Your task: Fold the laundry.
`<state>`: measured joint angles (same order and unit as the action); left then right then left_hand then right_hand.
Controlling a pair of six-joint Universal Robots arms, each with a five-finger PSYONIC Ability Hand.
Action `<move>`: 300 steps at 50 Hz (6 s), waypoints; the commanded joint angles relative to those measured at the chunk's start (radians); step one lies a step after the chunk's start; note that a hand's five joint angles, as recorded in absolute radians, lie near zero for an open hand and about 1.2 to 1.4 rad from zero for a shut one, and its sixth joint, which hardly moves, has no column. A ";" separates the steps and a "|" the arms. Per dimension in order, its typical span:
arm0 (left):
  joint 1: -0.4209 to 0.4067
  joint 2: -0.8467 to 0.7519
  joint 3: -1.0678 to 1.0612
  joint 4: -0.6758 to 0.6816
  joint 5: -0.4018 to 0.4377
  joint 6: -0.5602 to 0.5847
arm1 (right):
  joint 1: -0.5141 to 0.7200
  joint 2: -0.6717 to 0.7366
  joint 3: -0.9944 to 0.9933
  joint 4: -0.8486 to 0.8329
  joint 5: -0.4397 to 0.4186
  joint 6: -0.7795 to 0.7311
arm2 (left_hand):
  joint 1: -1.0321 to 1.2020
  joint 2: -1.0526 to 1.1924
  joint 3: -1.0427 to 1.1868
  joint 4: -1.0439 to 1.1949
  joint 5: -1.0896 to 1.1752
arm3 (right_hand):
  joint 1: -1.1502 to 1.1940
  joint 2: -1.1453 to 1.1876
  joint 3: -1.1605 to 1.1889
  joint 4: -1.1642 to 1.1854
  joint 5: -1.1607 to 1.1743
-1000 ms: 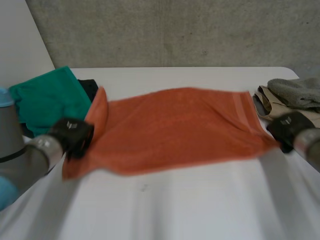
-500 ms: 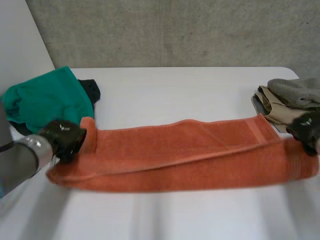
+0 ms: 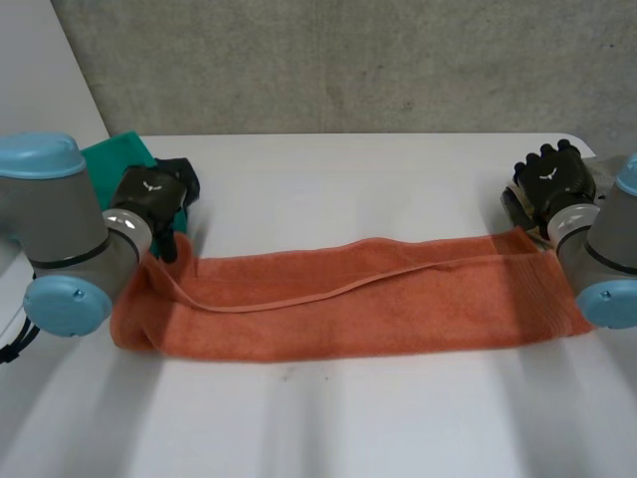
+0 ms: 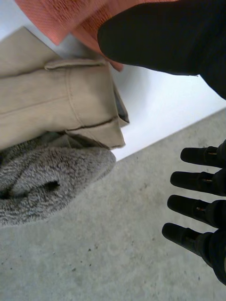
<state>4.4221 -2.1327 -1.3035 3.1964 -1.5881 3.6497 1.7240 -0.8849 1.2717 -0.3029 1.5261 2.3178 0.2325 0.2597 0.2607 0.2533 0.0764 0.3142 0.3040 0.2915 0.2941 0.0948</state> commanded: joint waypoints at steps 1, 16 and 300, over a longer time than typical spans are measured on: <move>-0.010 0.129 -0.105 -0.007 0.016 0.007 | -0.004 -0.078 0.061 -0.002 -0.026 0.090 | 0.025 -0.002 -0.003 0.004 0.007 | -0.041 -0.031 -0.019 -0.021 0.004; 0.007 0.168 -0.280 -0.105 0.074 0.115 | -0.015 -0.030 0.031 0.271 -0.188 0.075 | 0.093 0.065 0.064 0.072 0.074 | 0.208 0.218 0.231 0.228 0.253; -0.242 0.134 0.082 -0.153 0.476 -0.286 | 0.625 -0.022 0.428 -0.328 -0.046 0.316 | 0.025 -0.002 -0.003 0.004 0.007 | 0.041 0.051 0.063 0.061 0.086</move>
<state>4.1855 -1.9883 -1.2177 3.0378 -1.1042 3.3608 2.3518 -0.9453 1.7306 -0.6114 1.4801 2.6473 0.2242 0.2360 0.2403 0.2320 0.0570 0.2323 0.2367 0.2528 0.2520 0.0856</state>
